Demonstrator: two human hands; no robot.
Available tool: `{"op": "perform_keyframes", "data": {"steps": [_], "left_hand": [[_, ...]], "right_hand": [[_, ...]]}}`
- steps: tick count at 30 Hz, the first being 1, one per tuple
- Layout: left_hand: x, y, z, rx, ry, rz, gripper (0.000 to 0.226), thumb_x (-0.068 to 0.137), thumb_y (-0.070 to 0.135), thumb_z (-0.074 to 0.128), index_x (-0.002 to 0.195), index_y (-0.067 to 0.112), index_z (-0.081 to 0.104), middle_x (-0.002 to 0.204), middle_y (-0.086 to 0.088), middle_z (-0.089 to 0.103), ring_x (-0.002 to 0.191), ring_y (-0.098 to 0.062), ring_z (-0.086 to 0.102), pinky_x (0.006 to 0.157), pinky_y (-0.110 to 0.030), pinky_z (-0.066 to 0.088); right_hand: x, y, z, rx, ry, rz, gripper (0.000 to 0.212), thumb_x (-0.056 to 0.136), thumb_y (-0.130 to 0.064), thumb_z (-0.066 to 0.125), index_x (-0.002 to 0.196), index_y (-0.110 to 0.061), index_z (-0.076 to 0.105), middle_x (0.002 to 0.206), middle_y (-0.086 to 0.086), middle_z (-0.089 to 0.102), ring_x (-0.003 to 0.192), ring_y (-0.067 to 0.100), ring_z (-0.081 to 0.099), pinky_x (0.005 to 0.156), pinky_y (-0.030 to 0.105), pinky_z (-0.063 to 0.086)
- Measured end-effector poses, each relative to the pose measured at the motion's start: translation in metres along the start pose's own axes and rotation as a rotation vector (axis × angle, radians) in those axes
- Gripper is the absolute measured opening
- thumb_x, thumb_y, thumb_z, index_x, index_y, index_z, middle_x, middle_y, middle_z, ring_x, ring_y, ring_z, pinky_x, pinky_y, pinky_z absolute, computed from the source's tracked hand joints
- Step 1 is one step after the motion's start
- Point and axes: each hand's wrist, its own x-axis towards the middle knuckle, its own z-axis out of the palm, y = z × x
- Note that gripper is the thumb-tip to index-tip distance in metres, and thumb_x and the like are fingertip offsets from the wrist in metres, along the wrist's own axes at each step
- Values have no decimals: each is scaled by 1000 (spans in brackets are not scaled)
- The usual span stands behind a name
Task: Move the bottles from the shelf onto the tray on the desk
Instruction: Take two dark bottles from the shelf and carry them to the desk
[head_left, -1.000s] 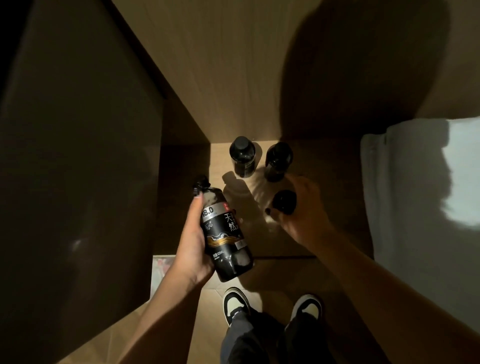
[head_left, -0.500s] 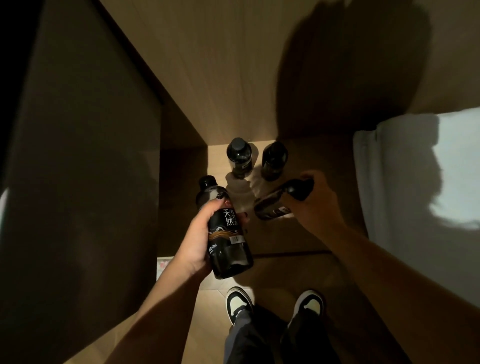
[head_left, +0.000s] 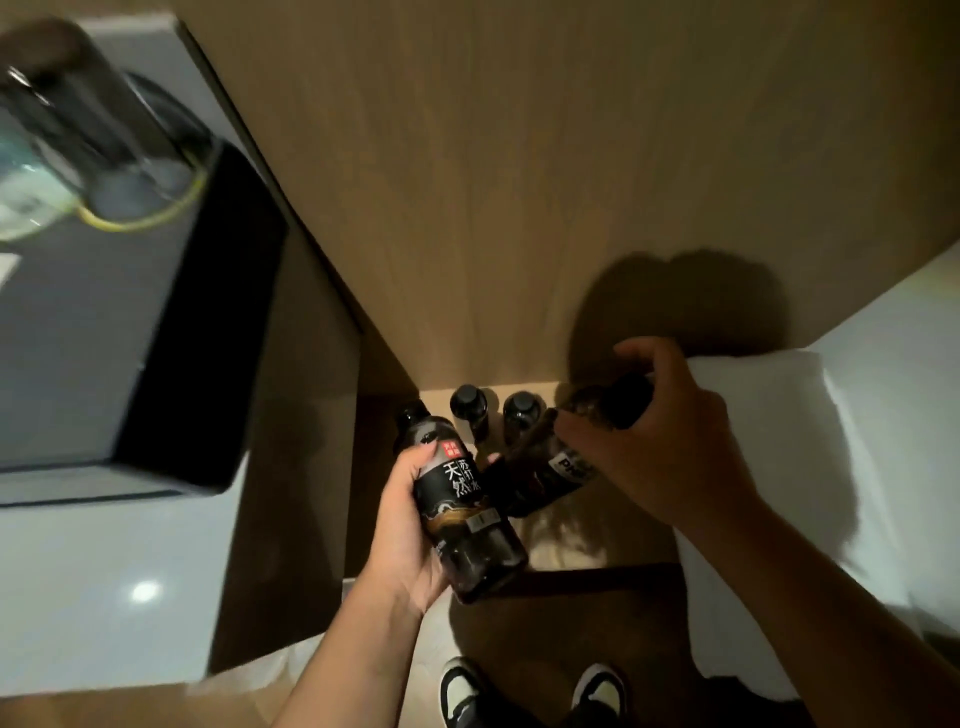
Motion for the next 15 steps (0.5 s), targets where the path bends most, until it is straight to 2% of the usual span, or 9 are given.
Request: {"op": "perform_keyframes", "data": {"steps": [3,6,9,11,13,15], "left_hand": [[-30,6,20,11,-1,-1,38,74,37,60,94,6,60,86,-18,68,70,-28,68,60,-36,57],[-60,12,42,2,21,19,36,77,38,60,93,6,61,85,-18,68,76,-30,67,77,-42,54],[-87,13,68,-43,18,64,36,79,38,58,95,6,61,83,-18,68,74,-30,67,79,-41,53],[-104,8,87,-87,10,97,38,76,37,60,97,6,61,85,-20,69,77,-32,67,87,-43,48],[-122,0,103,-129,4,137,38,74,37,59,94,5,61,86,-22,69,79,-33,66,92,-45,44],[-137,-11,115,-153,-6,188,36,77,39,57,90,6,61,82,-19,70,73,-30,67,84,-43,50]], "right_hand": [[-14,-25,-21,-40,6,-11,72,68,-48,76,128,-27,41,94,-9,53,80,10,55,70,25,49],[-23,-46,-43,9,32,-34,69,69,-48,75,125,-24,43,97,-7,57,81,12,60,70,25,53],[-32,-63,-64,142,91,-67,54,69,-41,77,109,-23,45,87,-14,56,74,4,60,60,19,51],[-36,-72,-75,261,112,-74,48,69,-35,79,99,-26,43,85,-13,55,74,4,62,58,16,50],[-41,-77,-85,384,87,-53,55,69,-35,79,107,-26,41,101,-8,58,93,14,64,72,25,55],[-47,-80,-96,450,8,-3,77,72,-33,78,134,-23,33,132,1,49,123,22,50,95,30,45]]}}
